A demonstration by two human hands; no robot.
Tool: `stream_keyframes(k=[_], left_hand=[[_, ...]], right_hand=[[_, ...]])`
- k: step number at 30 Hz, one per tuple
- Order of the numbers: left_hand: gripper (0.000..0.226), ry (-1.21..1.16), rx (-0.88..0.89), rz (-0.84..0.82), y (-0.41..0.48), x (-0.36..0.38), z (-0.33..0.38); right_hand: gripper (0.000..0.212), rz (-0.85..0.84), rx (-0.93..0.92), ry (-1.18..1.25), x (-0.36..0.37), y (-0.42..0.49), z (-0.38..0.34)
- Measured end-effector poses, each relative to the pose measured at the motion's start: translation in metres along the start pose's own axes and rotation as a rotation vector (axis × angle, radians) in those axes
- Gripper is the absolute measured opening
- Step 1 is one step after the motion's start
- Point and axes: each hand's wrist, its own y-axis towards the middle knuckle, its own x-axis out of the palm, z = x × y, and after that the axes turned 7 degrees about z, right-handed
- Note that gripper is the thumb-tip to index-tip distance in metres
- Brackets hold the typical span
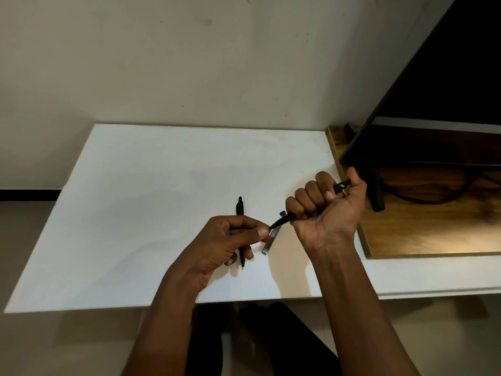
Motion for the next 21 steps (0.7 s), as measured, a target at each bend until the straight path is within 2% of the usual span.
stream_keyframes(k=[4, 8, 10, 13, 14, 17, 21], left_hand=[[0.013, -0.005, -0.017, 0.051, 0.001, 0.000, 0.000], [0.014, -0.016, -0.023, 0.083, 0.002, 0.000, 0.000], [0.013, -0.025, -0.025, 0.098, 0.002, -0.001, 0.000], [0.012, -0.031, -0.023, 0.111, 0.002, -0.002, 0.000], [0.012, -0.036, -0.024, 0.113, 0.002, -0.002, 0.000], [0.012, -0.042, -0.028, 0.115, 0.002, -0.002, 0.000], [0.012, -0.038, -0.030, 0.116, 0.003, -0.001, 0.000]], right_hand=[[0.063, -0.081, -0.075, -0.187, 0.006, -0.002, -0.001], [0.054, -0.135, -0.052, -0.266, 0.006, -0.001, -0.001], [0.051, -0.182, 0.009, -0.197, 0.005, -0.001, -0.004], [0.052, -0.310, 0.088, 0.129, -0.001, 0.000, -0.014], [0.053, -0.323, 0.085, 0.144, -0.003, 0.000, -0.017], [0.050, -0.235, 0.044, -0.149, -0.006, 0.001, -0.018], [0.054, -0.249, 0.093, -0.013, -0.008, 0.004, -0.014]])
